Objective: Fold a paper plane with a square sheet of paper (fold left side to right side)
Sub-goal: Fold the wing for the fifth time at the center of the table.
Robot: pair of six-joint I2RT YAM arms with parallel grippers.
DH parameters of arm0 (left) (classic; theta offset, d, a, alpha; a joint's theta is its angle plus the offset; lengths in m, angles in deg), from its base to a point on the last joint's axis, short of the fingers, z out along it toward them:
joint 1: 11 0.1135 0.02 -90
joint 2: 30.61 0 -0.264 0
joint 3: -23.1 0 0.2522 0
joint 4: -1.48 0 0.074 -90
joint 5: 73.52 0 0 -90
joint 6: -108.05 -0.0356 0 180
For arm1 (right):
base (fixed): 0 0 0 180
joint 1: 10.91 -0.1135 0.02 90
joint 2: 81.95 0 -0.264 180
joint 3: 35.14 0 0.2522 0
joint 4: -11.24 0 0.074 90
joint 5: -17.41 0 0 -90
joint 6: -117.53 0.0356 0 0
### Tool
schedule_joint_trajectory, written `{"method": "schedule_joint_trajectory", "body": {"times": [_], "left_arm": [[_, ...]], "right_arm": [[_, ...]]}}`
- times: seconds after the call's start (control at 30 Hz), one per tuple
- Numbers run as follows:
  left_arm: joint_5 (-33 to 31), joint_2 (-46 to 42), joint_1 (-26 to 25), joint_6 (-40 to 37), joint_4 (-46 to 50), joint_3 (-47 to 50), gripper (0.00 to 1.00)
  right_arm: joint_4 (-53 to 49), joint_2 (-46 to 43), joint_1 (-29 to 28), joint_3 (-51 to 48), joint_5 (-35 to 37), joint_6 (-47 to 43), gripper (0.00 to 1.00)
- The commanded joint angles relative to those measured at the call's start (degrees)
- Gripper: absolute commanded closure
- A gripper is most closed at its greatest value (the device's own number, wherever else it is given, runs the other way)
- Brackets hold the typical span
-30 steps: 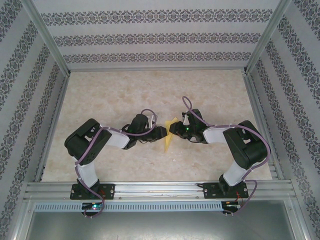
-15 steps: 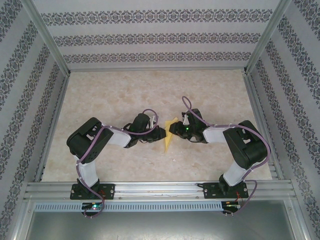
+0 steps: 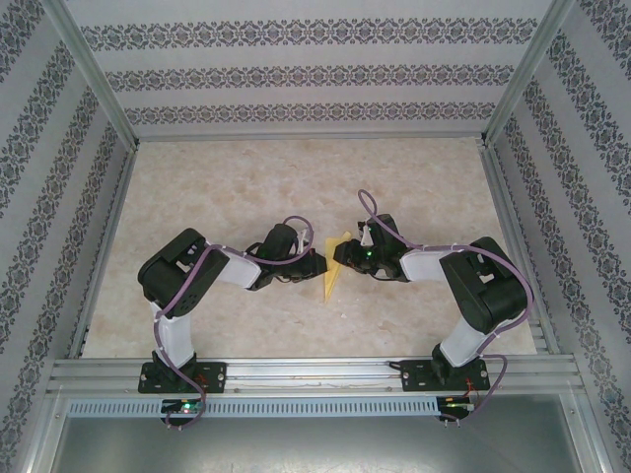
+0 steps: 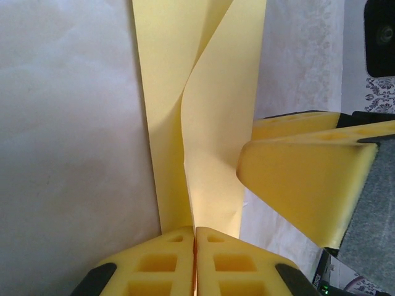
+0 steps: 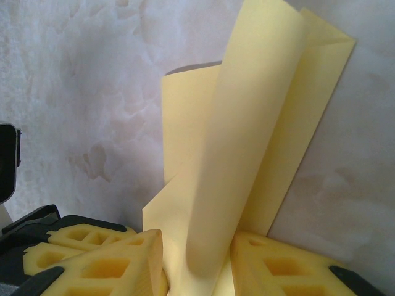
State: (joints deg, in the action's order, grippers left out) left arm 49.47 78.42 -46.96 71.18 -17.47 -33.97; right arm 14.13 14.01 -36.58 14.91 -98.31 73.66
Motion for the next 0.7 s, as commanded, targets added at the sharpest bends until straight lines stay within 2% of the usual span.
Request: {"method": "schedule_joint_trajectory", "body": {"times": [0.0, 0.67], "left_arm": [[-1.2, 2.1, 0.8, -2.1, 2.3, -1.1, 0.92], [-3.9, 5.0, 0.8, -2.6, 5.5, -2.3, 0.97]], "right_arm": [[-3.3, 1.8, -0.6, -0.3, 3.2, -1.5, 0.64], [-2.2, -2.5, 0.1, -1.8, 3.0, 0.4, 0.65]]}}
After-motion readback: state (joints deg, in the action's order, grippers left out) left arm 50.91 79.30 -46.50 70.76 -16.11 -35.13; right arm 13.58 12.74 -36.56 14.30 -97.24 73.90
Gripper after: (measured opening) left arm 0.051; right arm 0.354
